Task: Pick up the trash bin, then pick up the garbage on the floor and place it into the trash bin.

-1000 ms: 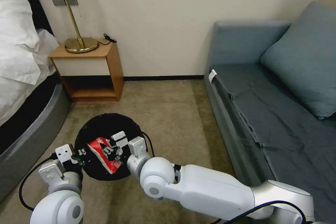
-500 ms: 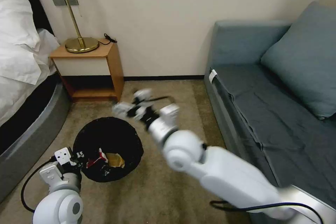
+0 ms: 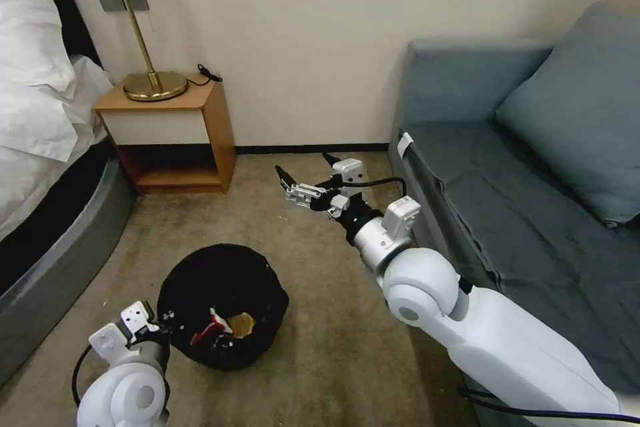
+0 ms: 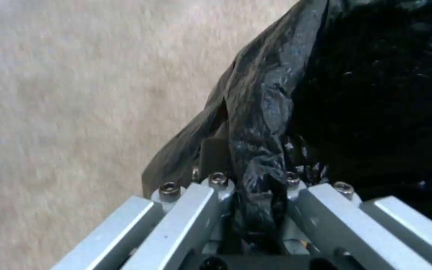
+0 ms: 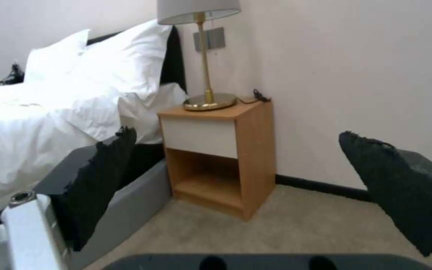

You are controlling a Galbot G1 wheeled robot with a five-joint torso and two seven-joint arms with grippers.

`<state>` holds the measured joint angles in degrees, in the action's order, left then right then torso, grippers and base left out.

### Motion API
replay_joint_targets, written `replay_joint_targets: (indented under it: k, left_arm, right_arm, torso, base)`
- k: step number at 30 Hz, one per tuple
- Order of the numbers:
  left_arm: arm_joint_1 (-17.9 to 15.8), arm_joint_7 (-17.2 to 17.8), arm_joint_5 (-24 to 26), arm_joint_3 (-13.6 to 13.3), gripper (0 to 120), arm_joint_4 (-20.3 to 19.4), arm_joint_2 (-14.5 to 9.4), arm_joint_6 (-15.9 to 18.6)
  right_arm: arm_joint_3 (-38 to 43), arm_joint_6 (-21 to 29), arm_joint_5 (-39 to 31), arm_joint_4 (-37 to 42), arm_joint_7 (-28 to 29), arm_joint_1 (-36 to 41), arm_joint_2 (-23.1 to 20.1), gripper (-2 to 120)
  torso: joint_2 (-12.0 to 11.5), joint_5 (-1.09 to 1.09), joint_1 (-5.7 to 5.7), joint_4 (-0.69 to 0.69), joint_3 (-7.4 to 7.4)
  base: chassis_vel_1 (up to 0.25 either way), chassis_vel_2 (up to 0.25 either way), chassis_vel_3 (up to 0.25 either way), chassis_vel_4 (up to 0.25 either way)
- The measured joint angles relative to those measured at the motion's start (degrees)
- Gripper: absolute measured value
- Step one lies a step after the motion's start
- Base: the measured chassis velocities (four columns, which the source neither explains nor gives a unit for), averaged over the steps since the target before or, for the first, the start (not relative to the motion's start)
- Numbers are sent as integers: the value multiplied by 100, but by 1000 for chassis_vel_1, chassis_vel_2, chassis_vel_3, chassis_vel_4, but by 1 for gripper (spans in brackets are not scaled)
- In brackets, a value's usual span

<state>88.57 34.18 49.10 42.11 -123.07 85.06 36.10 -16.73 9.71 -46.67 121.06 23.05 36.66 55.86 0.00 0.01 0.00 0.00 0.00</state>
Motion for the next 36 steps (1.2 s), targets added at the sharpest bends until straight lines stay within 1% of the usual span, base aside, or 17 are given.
replay_joint_targets:
  k: [1,4,7,9,11,12,16,21,23,25,27,29,30,31,32,33,36]
  left_arm:
    - [1,86,164,12,3,42,6,17]
    - [-1,167,267,47,3,144,16,27]
    - [-2,185,272,57,3,184,18,27]
    - [-19,223,231,89,3,397,21,44]
    - [-25,222,217,99,3,424,21,40]
    - [-37,208,193,115,3,483,19,32]
    - [-61,180,145,133,3,556,11,18]
    - [-68,-13,-76,143,3,595,5,-33]
    - [-34,-362,-463,161,15,568,-10,-197]
    - [-29,-406,-504,160,18,555,-12,-219]
    - [-13,-636,-762,152,31,453,-23,-393]
    - [-10,-700,-862,147,32,431,-24,-442]
    - [-7,-775,-995,135,39,408,-25,-526]
    - [-6,-794,-1040,130,39,402,-25,-552]
    - [0,-878,-1211,122,47,376,-25,-649]
    - [12,-953,-1343,118,52,354,-22,-740]
    - [29,-1021,-1472,115,55,328,-19,-828]
  right_arm:
    - [0,-6,28,-11,0,17,0,100]
    - [3,-14,60,-29,0,49,-3,100]
    - [3,-17,68,-32,-1,55,-5,100]
    - [3,-48,119,-60,-10,93,-14,100]
    - [2,-50,121,-65,-11,101,-15,100]
    - [0,-58,139,-73,-13,120,-15,100]
    - [-9,-76,173,-103,-17,157,-13,100]
    - [-12,-90,193,-123,-22,202,-16,100]
    - [24,-94,202,-137,-27,232,-22,100]
    - [29,-95,202,-138,-28,236,-23,100]
    - [57,-101,209,-146,-32,272,-28,100]
    - [64,-104,216,-152,-35,284,-29,100]
    - [77,-109,228,-161,-39,301,-29,100]
    - [80,-111,232,-164,-40,307,-30,100]
    - [94,-116,247,-176,-44,329,-30,100]
    - [113,-119,252,-177,-46,347,-32,100]
    - [129,-120,255,-177,-47,363,-36,100]
  torso:
    - [0,-1,0,0,0]
    - [0,-1,0,-1,0]
    - [0,0,0,0,0]
    - [0,-1,0,-1,0]
    - [0,0,0,0,0]
    - [0,3,0,0,-1]
    - [1,5,0,0,-1]
    - [1,1,0,0,-1]
    - [0,-7,0,0,0]
    - [0,-8,0,-1,0]
    - [0,-3,0,-1,0]
    - [0,-3,0,-1,0]
    - [0,-4,0,-1,0]
    - [0,-4,0,-1,0]
    - [0,-3,0,0,0]
    - [0,-2,0,-1,0]
    - [0,-2,0,-1,0]
  base:
    - [0,0,0,0]
    - [0,0,0,0]
    - [0,0,0,0]
    - [0,0,0,0]
    - [0,0,0,0]
    - [0,0,0,0]
    - [0,0,0,0]
    - [0,0,0,0]
    - [0,0,0,0]
    - [0,0,0,0]
    - [0,0,0,0]
    - [0,0,0,0]
    - [0,0,0,0]
    - [0,0,0,0]
    - [0,0,0,0]
    - [0,0,0,0]
    - [0,0,0,0]
